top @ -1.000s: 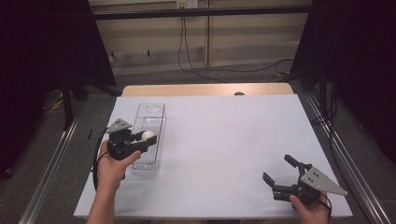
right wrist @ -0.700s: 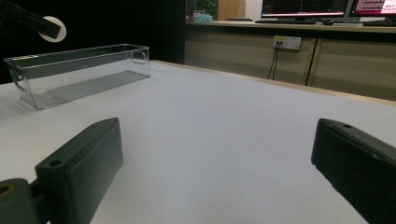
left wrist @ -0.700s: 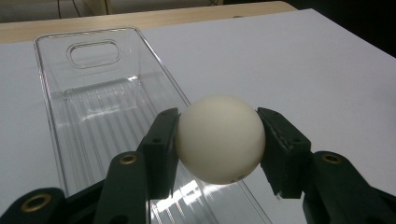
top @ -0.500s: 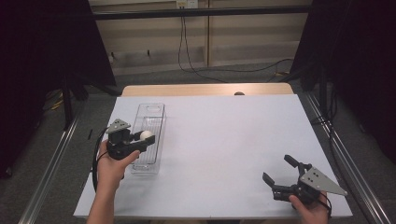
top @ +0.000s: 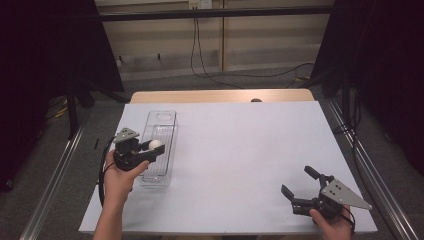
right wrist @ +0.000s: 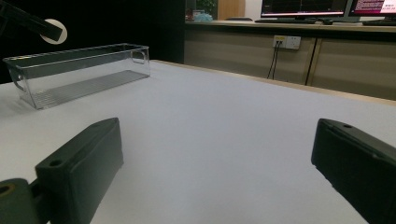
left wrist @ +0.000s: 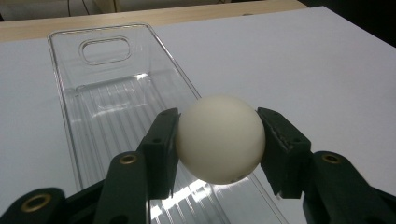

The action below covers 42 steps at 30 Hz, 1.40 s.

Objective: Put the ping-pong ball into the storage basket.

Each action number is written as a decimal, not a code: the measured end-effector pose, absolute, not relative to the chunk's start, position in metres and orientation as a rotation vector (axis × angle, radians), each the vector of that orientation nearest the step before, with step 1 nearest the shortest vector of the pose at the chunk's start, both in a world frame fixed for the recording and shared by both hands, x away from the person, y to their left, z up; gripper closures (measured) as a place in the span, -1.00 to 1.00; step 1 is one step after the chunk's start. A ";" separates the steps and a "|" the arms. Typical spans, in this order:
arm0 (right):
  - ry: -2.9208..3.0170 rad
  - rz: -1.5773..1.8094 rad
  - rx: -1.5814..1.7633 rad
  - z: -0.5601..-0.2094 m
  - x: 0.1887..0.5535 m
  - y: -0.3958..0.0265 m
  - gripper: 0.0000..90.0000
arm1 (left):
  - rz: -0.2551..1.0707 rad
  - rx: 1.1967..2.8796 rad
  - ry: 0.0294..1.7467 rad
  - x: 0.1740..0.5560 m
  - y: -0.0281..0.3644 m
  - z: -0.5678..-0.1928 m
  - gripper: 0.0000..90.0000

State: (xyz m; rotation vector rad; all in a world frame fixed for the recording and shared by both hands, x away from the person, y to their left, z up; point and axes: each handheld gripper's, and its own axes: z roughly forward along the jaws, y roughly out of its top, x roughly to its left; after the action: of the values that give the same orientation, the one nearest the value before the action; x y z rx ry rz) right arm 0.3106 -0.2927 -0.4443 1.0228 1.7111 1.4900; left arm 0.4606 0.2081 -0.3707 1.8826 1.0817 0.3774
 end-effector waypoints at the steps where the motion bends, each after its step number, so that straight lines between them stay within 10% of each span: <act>1: 1.711 1.490 1.023 -0.444 0.311 -0.293 -0.96 | 0.378 1.882 1.082 0.461 0.208 -0.371 0.14; 42: 1.708 1.489 1.027 -0.444 0.310 -0.293 -0.96 | 0.416 1.906 1.130 0.468 0.210 -0.384 0.14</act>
State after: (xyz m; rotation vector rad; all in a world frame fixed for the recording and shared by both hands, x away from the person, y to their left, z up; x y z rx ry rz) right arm 0.3103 -0.2926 -0.4442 1.0275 1.7084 1.4888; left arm 0.4680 0.2102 -0.3838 1.9063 1.1296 0.4161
